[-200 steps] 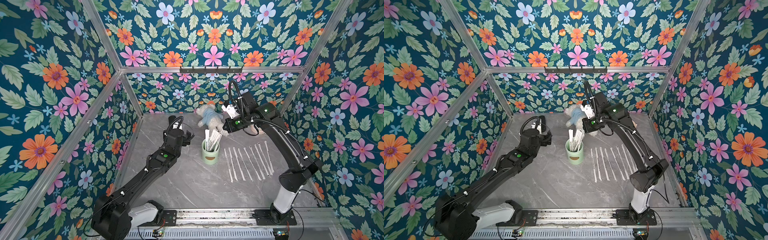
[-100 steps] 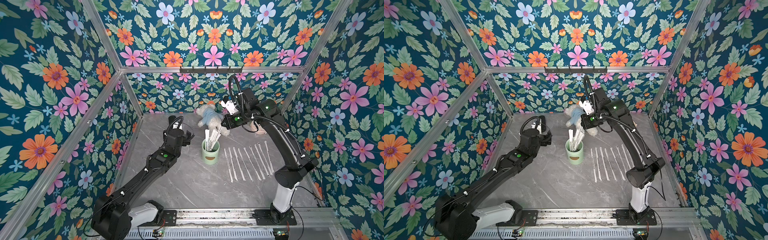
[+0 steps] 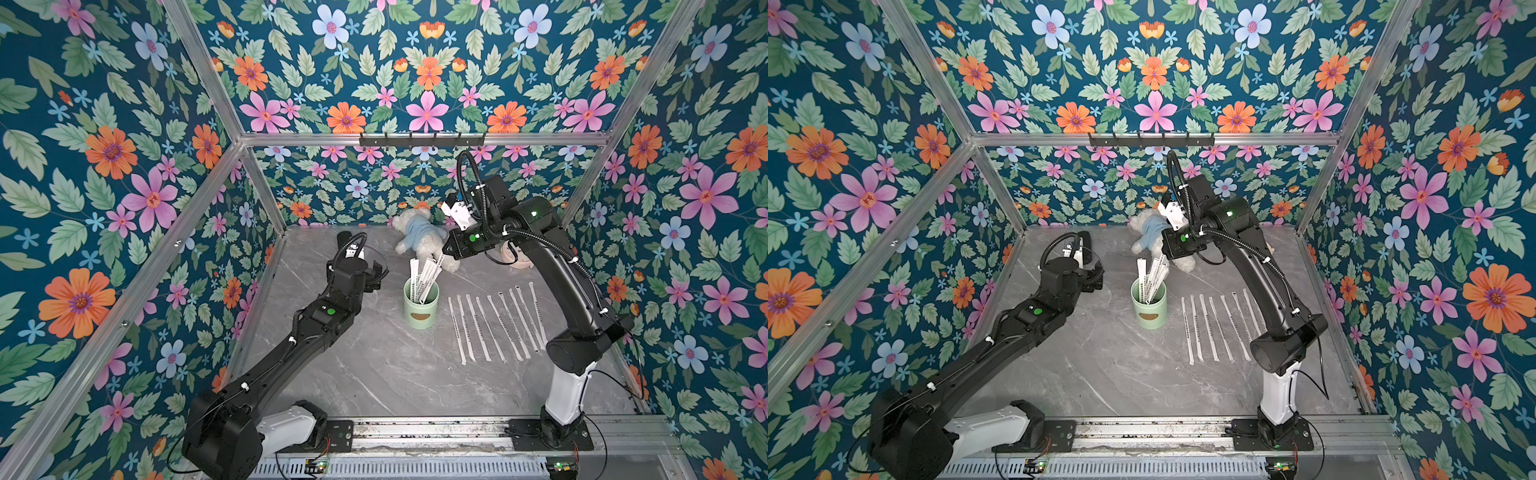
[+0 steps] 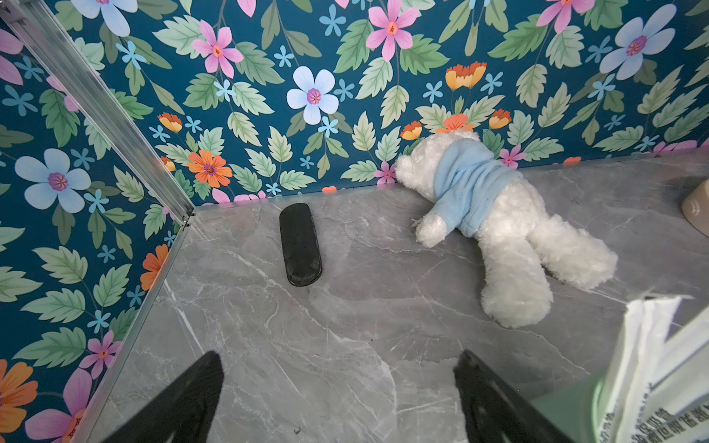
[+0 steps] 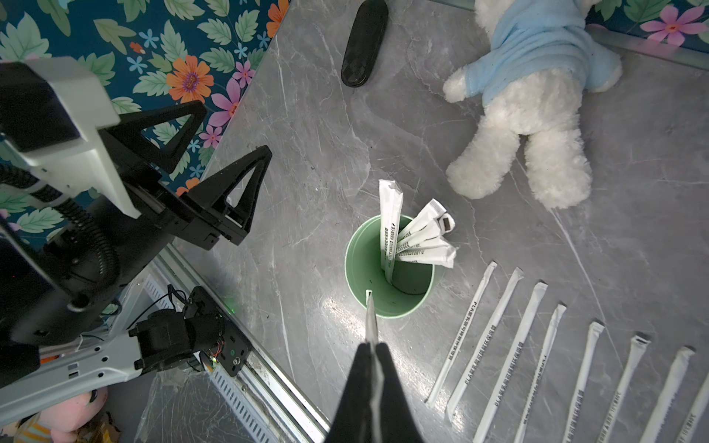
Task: Take the straws out of the storage container
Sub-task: Pick up the straw from the container, then place the straw at the center of the board.
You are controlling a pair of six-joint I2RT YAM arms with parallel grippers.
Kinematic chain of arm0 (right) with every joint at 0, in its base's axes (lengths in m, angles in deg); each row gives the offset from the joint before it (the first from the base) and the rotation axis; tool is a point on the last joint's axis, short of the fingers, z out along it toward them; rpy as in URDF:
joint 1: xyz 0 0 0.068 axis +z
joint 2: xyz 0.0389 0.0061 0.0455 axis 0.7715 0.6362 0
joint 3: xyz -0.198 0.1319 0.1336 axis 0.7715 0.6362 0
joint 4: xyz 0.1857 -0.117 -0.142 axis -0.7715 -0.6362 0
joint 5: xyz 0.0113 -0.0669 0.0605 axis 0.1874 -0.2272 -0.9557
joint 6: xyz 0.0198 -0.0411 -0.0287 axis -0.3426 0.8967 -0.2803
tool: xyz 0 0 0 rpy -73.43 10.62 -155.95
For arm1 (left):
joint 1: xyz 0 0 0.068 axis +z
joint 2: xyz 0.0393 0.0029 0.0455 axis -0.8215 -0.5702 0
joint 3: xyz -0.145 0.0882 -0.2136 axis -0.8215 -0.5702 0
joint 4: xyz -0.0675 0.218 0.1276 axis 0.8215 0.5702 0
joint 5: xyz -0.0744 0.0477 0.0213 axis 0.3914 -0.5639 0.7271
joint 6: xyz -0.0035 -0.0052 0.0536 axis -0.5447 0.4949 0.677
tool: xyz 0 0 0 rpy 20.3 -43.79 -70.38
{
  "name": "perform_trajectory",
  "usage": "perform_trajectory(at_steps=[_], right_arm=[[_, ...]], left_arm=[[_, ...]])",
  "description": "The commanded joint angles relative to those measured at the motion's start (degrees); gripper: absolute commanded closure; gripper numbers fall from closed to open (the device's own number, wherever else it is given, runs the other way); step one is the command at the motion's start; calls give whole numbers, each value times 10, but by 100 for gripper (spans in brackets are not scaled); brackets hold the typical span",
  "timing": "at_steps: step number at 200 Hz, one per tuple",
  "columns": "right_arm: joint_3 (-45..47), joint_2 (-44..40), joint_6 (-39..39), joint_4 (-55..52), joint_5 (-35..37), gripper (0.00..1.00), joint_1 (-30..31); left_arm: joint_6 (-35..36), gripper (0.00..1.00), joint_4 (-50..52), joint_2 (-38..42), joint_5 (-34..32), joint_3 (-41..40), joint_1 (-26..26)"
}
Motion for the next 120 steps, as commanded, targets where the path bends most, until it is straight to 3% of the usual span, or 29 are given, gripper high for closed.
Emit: perform_trajectory(at_steps=[1, 53, 120], right_arm=[[-18, -10, 27, -36, -2, 94, 1], [37, -73, 84, -46, -59, 94, 1], [211, -195, 118, 55, -245, 95, -35]], left_arm=[[2, 4, -6, -1, 2, 6, 0], [1, 4, -5, 0, 2, 6, 0], [0, 4, -4, 3, 4, 6, -1]])
